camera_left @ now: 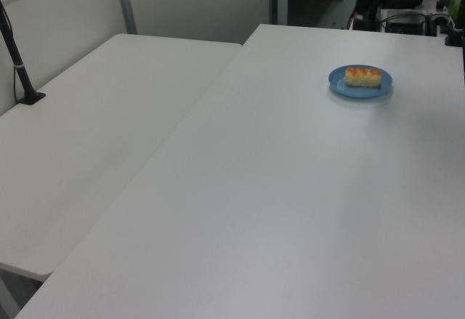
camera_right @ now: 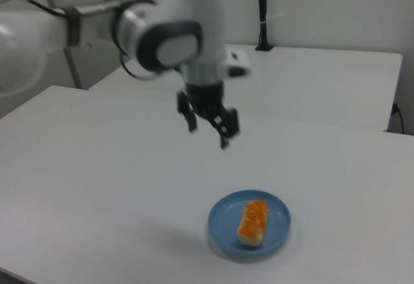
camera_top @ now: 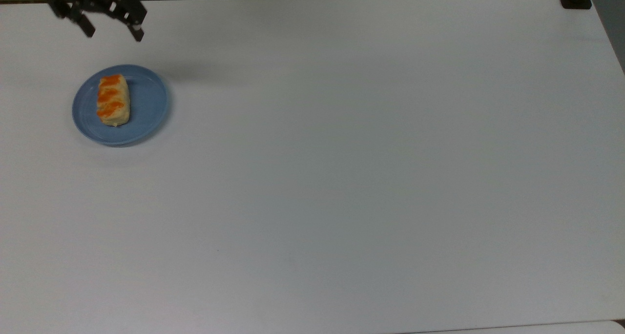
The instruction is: Put the bread onto the plate
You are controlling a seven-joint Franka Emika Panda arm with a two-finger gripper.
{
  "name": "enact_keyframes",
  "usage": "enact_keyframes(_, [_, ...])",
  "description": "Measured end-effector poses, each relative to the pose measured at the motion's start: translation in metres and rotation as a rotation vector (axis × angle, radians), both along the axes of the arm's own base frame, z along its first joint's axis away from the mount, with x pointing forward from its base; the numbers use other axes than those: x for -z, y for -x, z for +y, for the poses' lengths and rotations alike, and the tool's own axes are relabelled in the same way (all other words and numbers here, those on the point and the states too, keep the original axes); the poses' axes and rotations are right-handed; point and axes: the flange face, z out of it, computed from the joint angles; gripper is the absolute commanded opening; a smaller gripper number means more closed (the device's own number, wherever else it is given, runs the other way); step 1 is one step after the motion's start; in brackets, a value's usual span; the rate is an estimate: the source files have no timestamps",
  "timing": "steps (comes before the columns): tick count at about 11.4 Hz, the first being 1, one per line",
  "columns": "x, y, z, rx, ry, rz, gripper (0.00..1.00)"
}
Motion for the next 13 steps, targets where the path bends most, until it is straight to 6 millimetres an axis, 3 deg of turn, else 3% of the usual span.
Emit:
enact_keyframes(2, [-0.053,0.003,0.060,0.135,-0.010,-0.032,1.00])
enact_keyframes(3, [-0.069,0.006,0.081,0.172,-0.017,-0.043,1.00])
enact_keyframes(6, [-0.092,0.015,0.126,0.161,-0.027,-0.042,1.00])
enact_keyframes(13, [-0.087,0.007,0.140,-0.061,0.107,-0.039,1.00])
